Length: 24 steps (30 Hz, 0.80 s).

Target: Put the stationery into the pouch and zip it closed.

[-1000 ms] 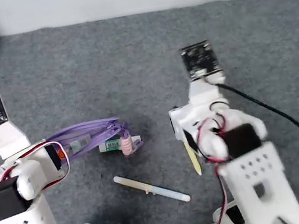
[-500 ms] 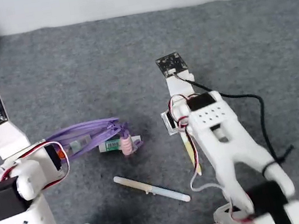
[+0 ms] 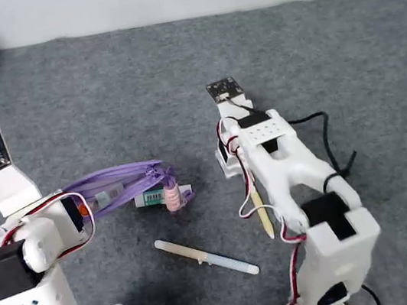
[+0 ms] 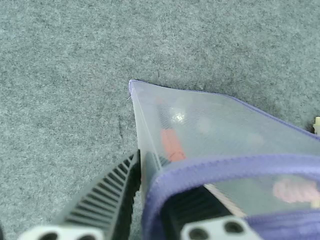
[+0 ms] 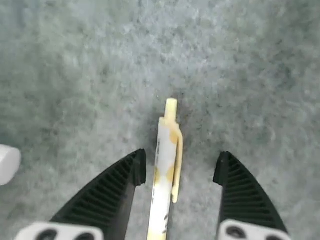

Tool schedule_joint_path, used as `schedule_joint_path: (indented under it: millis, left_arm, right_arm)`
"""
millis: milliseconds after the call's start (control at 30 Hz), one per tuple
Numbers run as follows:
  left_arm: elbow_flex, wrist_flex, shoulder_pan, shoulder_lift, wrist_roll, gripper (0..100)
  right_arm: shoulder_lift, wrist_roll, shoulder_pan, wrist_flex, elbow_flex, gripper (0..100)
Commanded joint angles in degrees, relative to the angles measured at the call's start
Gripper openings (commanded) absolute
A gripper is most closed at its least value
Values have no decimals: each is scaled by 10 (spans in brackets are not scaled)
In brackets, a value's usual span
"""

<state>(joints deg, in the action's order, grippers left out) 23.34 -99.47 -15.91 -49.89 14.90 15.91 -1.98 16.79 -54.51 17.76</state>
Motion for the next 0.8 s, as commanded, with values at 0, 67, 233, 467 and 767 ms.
schedule_joint_path:
  millis: [0,67,233,467,767]
  left_arm:
    - [-2,-10,-2,-1,5,12]
    - [-1,-10,-2,-1,5,12]
    - [-1,-10,-2,-1,5,12]
    - [-3,-10,-2,-1,6,12]
    - [-3,-11,2,-1,7,12]
  right_arm:
    - [9,-32,0,2,-33,187]
    - [10,-37,0,-1,-33,84]
    - [-21,-38,0,-51,-36,43]
    - [-167,-38,-5,-167,-33,8]
    - [-443,-38,16,-298,-33,8]
